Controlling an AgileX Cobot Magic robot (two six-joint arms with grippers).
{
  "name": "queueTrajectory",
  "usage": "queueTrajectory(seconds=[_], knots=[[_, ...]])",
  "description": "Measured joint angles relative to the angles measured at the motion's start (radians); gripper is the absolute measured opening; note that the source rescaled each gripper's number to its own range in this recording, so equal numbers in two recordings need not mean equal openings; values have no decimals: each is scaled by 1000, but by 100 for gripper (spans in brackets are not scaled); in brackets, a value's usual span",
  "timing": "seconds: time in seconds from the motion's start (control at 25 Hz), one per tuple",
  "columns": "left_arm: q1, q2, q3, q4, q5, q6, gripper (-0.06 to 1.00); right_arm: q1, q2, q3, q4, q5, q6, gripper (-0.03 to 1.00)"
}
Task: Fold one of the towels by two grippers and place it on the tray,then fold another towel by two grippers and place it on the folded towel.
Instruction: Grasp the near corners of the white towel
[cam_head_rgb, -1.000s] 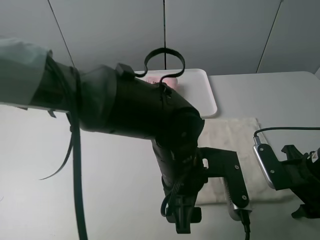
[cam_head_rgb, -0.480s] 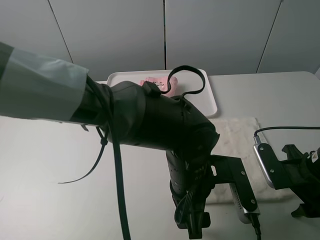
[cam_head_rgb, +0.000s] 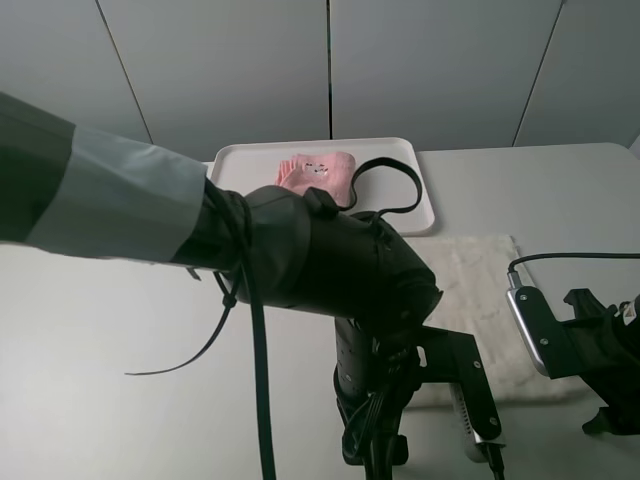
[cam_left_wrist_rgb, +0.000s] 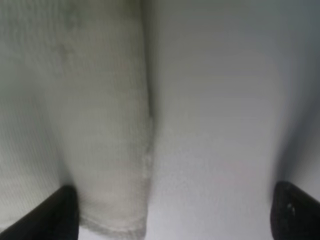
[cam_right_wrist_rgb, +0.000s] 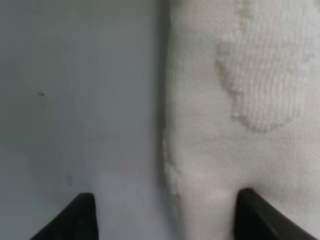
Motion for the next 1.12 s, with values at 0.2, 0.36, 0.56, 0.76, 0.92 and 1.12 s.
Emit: queueTrajectory(seconds=[0.2, 0.36, 0.56, 0.76, 0.92, 1.12], knots=[[-4, 2, -2, 1, 0, -6, 99, 0, 0, 0, 0, 0, 2, 63], [-8, 4, -2, 17, -6, -42, 99, 0, 0, 0, 0, -2, 2, 63], [-19, 6, -2, 81, -16, -101, 89, 0, 0, 0, -2, -2, 2, 63], [-29, 8, -2, 128, -22, -128, 66, 0, 0, 0, -2, -2, 2, 63], [-33, 14, -5, 150, -22, -176, 63, 0, 0, 0, -2, -4, 4, 63], [-38, 22, -12, 177, -7, -243, 63, 0, 0, 0, -2, -14, 24, 63]])
